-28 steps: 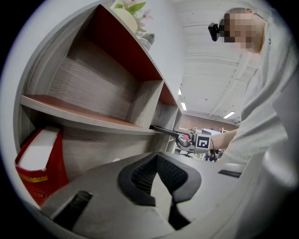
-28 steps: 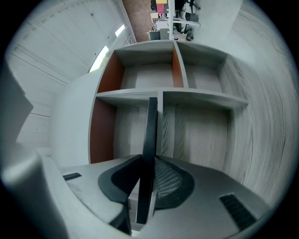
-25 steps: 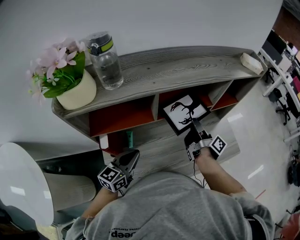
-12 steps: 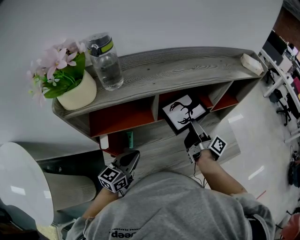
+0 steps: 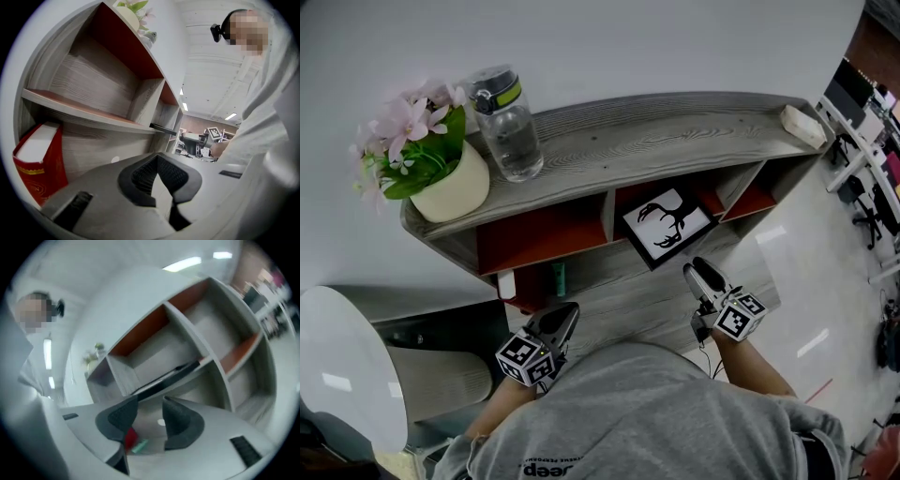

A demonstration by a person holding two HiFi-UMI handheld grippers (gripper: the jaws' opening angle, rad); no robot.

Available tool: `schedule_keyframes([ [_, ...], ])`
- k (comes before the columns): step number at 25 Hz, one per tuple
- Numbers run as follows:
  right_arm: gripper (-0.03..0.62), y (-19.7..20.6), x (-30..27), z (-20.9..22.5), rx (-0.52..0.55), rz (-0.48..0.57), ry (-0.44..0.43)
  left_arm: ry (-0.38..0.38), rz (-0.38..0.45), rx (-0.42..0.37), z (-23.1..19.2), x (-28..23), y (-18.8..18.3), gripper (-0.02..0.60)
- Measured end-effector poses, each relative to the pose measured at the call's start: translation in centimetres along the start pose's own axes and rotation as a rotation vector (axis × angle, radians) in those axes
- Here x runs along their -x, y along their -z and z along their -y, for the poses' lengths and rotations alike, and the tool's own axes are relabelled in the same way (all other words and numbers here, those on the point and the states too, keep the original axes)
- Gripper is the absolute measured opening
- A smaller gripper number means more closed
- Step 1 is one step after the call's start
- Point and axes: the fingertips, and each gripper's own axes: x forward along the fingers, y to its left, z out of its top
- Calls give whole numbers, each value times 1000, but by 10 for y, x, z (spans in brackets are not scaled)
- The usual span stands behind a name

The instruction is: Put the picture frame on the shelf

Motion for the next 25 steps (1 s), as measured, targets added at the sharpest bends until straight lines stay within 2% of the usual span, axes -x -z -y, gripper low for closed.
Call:
schedule_keyframes([
  [2,99,3,-2,-1,263,-77,51,-2,-2,1,-1,0,0,9],
  [3,72,3,-5,-1,352,-102,64,-2,-1,1,0,0,0,9],
  [5,35,-1,-11,-5,439,-111,67,0,-1,0,1,0,0,9],
  [8,17,-7,-19,-10,466,-96,58,1,-3,-2,3,1,1,9],
  [25,15,-5,-49,-19,507,-131,40,-5,5,-2,1,6,-1,11],
])
